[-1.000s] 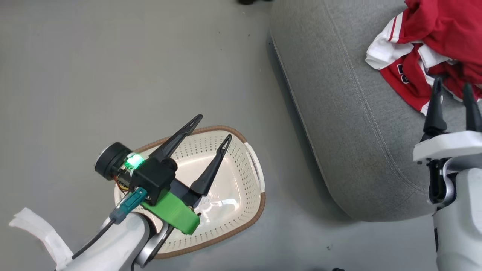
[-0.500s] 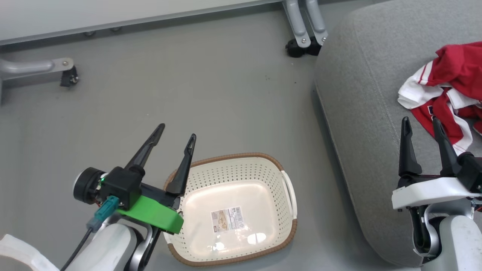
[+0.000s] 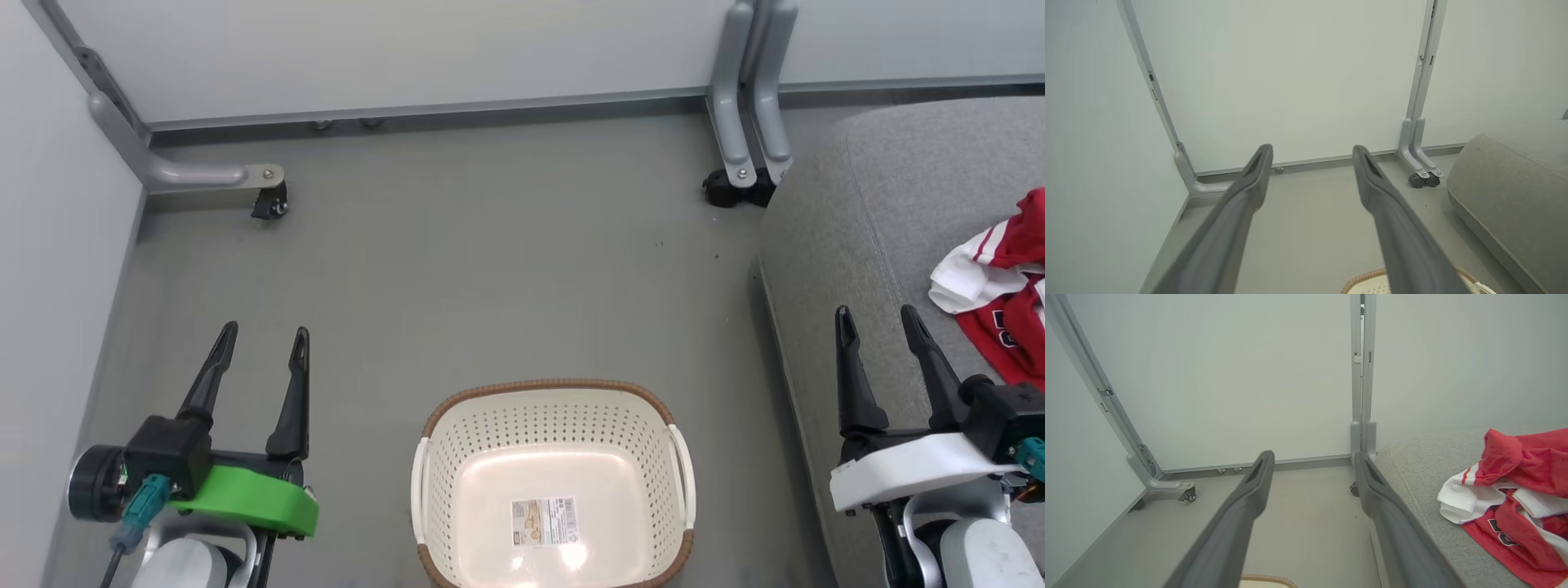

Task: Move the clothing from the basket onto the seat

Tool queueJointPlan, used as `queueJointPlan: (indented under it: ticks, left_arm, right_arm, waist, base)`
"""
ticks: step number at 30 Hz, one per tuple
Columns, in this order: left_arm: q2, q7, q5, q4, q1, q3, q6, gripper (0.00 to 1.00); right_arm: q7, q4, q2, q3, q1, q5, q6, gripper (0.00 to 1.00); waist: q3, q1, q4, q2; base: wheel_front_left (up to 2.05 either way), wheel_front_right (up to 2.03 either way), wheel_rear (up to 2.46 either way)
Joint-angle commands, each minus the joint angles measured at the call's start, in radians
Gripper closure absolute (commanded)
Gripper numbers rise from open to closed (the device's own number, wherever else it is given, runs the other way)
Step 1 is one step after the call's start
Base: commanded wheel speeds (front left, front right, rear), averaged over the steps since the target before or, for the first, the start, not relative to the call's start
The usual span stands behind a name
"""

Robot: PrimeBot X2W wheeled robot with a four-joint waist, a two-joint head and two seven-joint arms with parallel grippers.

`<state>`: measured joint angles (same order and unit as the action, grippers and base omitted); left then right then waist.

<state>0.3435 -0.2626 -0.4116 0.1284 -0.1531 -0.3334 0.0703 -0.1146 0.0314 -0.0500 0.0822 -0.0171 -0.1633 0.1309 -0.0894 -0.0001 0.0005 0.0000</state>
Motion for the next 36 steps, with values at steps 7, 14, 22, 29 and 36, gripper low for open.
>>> queueJointPlan:
  ticks: [7,14,22,29,36]
  left_arm:
    - [-0.047,-0.003,0.051,0.06,0.094,0.085,-0.045,0.0]
    - [-0.084,-0.003,0.093,0.087,0.133,0.13,-0.085,0.0]
    - [-0.117,-0.003,0.135,0.112,0.162,0.173,-0.12,0.0]
    - [-0.138,-0.003,0.161,0.127,0.167,0.199,-0.146,0.0]
    - [-0.154,-0.003,0.19,0.146,0.166,0.219,-0.162,0.0]
  right_arm:
    - [0.025,0.028,-0.001,-0.016,0.086,0.003,0.0,0.0]
    - [0.05,0.058,-0.001,-0.02,0.141,0.012,0.0,0.0]
    - [0.065,0.077,-0.001,-0.034,0.166,0.014,0.0,0.0]
    - [0.069,0.088,-0.001,-0.036,0.176,0.015,0.0,0.0]
    - [0.069,0.08,-0.001,-0.034,0.176,0.01,0.0,0.0]
  waist:
    - [0.09,0.0001,0.02,0.0]
    - [0.112,0.0001,0.02,0.0]
    - [0.125,0.0001,0.022,0.0]
    - [0.129,0.0001,0.025,0.0]
    - [0.132,0.0001,0.026,0.0]
  base:
    - [0.0,0.0,0.0]
    - [0.0,0.0,0.0]
    - [0.0,0.0,0.0]
    - [0.0,0.0,0.0]
    - [0.0,0.0,0.0]
